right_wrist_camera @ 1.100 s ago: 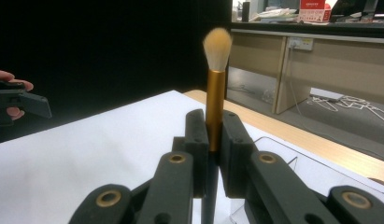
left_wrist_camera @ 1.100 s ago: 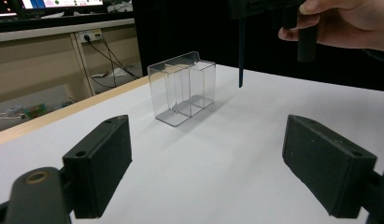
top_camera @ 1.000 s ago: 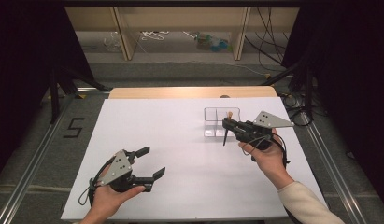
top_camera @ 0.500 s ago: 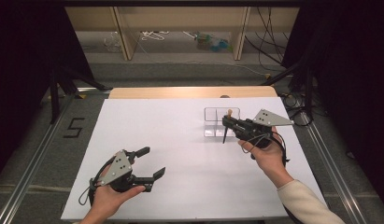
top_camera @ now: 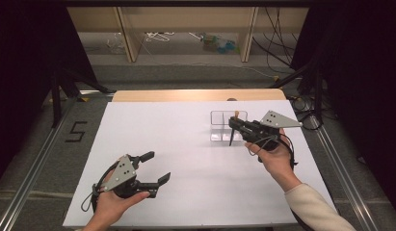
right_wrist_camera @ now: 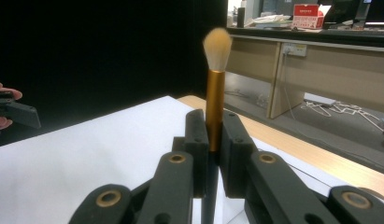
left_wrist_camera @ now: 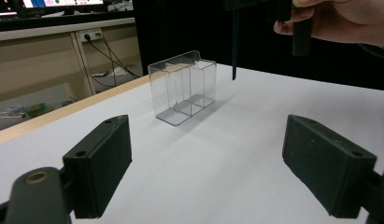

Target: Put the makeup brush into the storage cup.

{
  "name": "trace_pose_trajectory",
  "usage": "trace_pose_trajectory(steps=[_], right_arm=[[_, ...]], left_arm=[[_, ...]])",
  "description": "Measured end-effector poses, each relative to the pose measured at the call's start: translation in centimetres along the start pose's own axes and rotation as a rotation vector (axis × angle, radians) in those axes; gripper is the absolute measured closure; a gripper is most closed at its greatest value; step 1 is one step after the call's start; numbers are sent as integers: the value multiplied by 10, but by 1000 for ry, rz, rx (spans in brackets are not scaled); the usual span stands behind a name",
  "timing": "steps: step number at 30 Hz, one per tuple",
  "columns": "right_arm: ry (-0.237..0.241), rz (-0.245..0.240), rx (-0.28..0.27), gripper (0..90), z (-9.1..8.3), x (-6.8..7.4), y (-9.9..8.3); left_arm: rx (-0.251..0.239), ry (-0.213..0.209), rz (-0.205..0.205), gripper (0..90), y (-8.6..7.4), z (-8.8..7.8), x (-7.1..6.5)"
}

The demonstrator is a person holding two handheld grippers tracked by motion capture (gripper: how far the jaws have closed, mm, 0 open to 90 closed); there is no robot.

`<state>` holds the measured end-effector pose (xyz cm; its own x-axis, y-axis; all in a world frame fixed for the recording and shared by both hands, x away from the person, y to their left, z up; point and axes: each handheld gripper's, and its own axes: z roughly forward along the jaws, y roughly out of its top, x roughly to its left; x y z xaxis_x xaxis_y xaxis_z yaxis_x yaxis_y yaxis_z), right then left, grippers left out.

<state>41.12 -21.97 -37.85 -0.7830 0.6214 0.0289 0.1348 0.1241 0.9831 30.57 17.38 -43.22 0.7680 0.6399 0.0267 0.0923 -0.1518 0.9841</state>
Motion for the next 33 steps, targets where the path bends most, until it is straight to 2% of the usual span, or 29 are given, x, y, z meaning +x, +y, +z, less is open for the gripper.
trace_pose_trajectory(steps=[3, 6, 8, 13, 15, 18, 24, 26, 33], right_arm=[[7, 11, -3, 836, 1, 0, 0], [-2, -4, -11, 836, 2, -1, 0], [4, 8, 13, 836, 2, 0, 1], [-10, -8, -19, 836, 4, -2, 1], [-3, 5, 5, 836, 4, -1, 2], [0, 8, -9, 836, 5, -1, 2], [-6, 3, 6, 836, 5, -3, 3], [-14, -6, -19, 836, 7, -4, 3], [-18, -5, -18, 836, 8, -5, 4]], left_arm=[[1, -1, -1, 155, 0, 0, 0], [2, 0, -1, 155, 0, 0, 0], [2, 0, -2, 155, 0, 0, 0], [2, -1, -1, 155, 0, 0, 0], [2, -1, -2, 155, 0, 0, 0], [2, 0, -5, 155, -1, 0, 0], [3, -2, -7, 156, -1, 0, 0], [2, 0, -6, 156, -1, 0, 0], [2, 0, -7, 156, -1, 0, 0]])
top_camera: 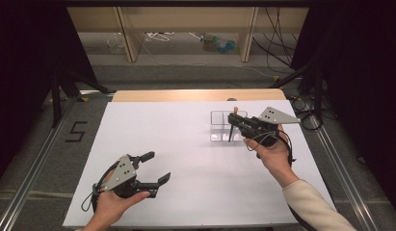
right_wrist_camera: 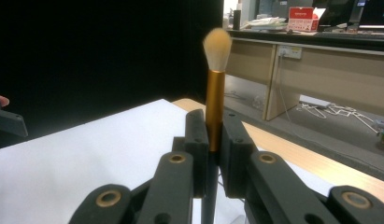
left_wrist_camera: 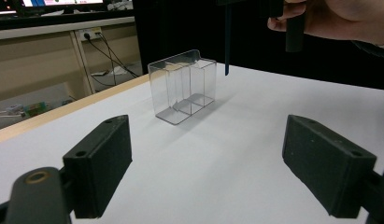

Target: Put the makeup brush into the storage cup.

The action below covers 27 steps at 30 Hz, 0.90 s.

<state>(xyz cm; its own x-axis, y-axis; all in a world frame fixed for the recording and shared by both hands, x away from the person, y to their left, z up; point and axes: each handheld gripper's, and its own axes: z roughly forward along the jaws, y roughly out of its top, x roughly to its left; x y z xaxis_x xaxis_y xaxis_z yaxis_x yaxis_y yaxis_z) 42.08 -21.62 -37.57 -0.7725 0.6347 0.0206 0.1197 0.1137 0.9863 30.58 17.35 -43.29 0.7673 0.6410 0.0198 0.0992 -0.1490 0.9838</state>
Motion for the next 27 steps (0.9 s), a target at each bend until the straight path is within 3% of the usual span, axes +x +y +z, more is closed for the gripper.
trace_pose_trajectory(steps=[16, 17, 20, 25, 27], right_arm=[[-6, 14, -7, 836, 2, -2, 2], [-14, -7, 1, 836, 2, -4, 3], [-4, 14, -2, 836, 2, -3, 3], [-18, -2, -8, 836, 3, -5, 3], [-16, 13, -2, 836, 2, -5, 3]], left_arm=[[0, -1, 4, 156, 0, 0, 0], [0, -1, 6, 156, 0, 0, 0], [0, -1, 8, 156, 0, 0, 0], [0, 1, 5, 156, 0, 0, 0], [0, 0, 4, 156, 0, 0, 0]])
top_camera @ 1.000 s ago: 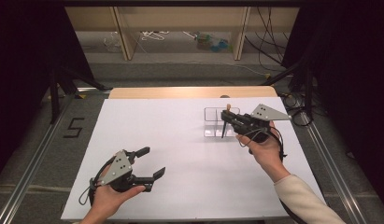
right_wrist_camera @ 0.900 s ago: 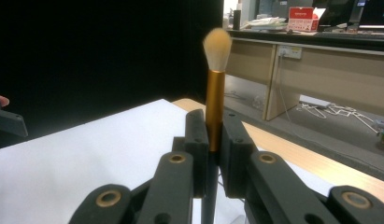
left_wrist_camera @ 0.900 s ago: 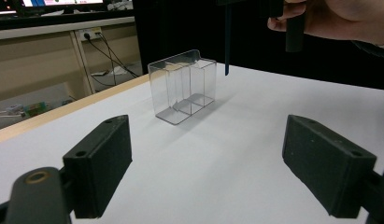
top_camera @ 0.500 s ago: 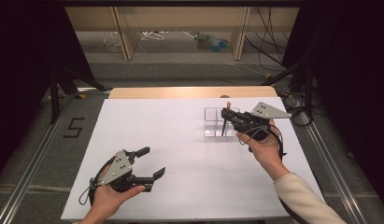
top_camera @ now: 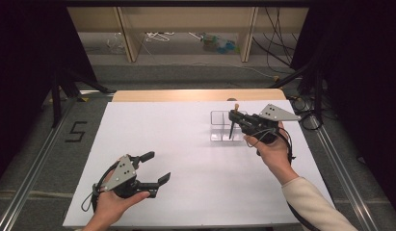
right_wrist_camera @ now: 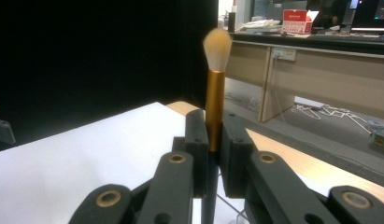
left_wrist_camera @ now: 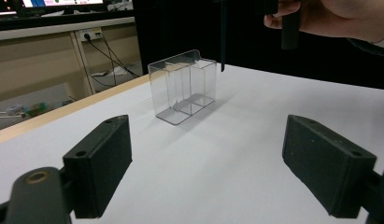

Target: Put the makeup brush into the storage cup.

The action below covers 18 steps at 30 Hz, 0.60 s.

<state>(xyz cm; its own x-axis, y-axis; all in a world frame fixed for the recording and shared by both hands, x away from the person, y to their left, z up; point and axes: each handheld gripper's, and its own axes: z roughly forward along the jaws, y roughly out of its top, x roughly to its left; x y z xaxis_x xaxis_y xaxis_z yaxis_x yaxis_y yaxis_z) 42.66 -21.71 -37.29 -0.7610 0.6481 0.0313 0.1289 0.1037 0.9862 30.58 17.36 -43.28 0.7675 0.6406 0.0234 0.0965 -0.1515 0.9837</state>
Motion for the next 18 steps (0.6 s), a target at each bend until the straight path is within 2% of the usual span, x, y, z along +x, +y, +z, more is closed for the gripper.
trace_pose_trajectory(steps=[1, 8, 11, 18], right_arm=[[-8, -11, -12, 836, 1, -1, 0], [-11, -15, -5, 836, 1, -3, 1], [-10, 2, -3, 836, 2, -2, 1], [-23, -20, -11, 836, 4, -5, 2]], left_arm=[[0, -1, 3, 156, 0, 0, 0], [1, -2, 4, 156, 0, 0, 0], [1, -3, 3, 156, 0, 0, 0], [2, -3, 4, 156, 0, 0, 0]])
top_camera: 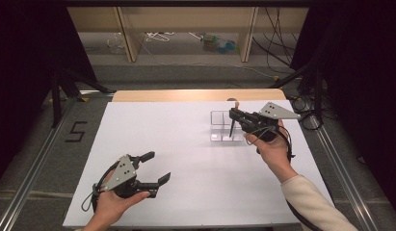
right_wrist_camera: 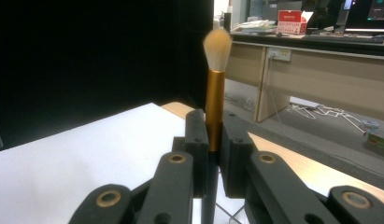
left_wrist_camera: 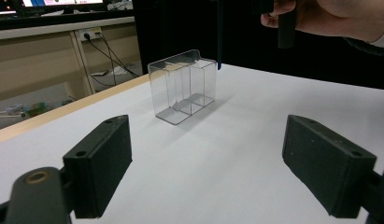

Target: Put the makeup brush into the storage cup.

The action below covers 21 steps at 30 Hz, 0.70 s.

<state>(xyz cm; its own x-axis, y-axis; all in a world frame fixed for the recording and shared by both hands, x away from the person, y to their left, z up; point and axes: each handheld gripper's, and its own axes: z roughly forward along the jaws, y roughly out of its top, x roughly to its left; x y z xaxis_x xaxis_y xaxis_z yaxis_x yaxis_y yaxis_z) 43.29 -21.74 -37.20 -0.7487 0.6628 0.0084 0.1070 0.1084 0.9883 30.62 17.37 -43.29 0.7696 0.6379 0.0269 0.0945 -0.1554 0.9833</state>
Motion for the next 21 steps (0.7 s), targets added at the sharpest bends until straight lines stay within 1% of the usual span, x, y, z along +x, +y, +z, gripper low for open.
trace_pose_trajectory(steps=[1, 3, 4, 6, 10, 13, 14, 15, 18, 21], right_arm=[[4, 16, 10, 836, 0, 1, 0], [5, 15, 7, 836, 0, 1, 0], [2, 4, -1, 836, 1, 0, 1], [0, 1, 8, 836, 1, 0, 1], [-5, -1, -8, 836, 3, -1, 1], [-5, 1, -8, 836, 3, -1, 2], [-7, 3, -4, 836, 3, -1, 2], [0, 10, 19, 836, 2, 0, 2], [-6, 0, -4, 836, 4, -1, 2], [-6, 2, -2, 836, 4, -2, 2]], left_arm=[[0, 0, 1, 156, 0, 0, 0], [1, -1, 1, 156, 0, 0, 0], [1, -1, 2, 156, 0, 0, 0], [3, -2, 2, 156, 0, 0, 0], [1, -1, 0, 156, 0, 0, 0], [1, -1, 0, 156, 0, 0, 0], [1, -1, 1, 156, 0, 0, 0], [2, -1, 1, 156, 0, 0, 0], [2, -2, 2, 157, 0, 0, 0], [2, -1, 2, 156, 0, 0, 0]])
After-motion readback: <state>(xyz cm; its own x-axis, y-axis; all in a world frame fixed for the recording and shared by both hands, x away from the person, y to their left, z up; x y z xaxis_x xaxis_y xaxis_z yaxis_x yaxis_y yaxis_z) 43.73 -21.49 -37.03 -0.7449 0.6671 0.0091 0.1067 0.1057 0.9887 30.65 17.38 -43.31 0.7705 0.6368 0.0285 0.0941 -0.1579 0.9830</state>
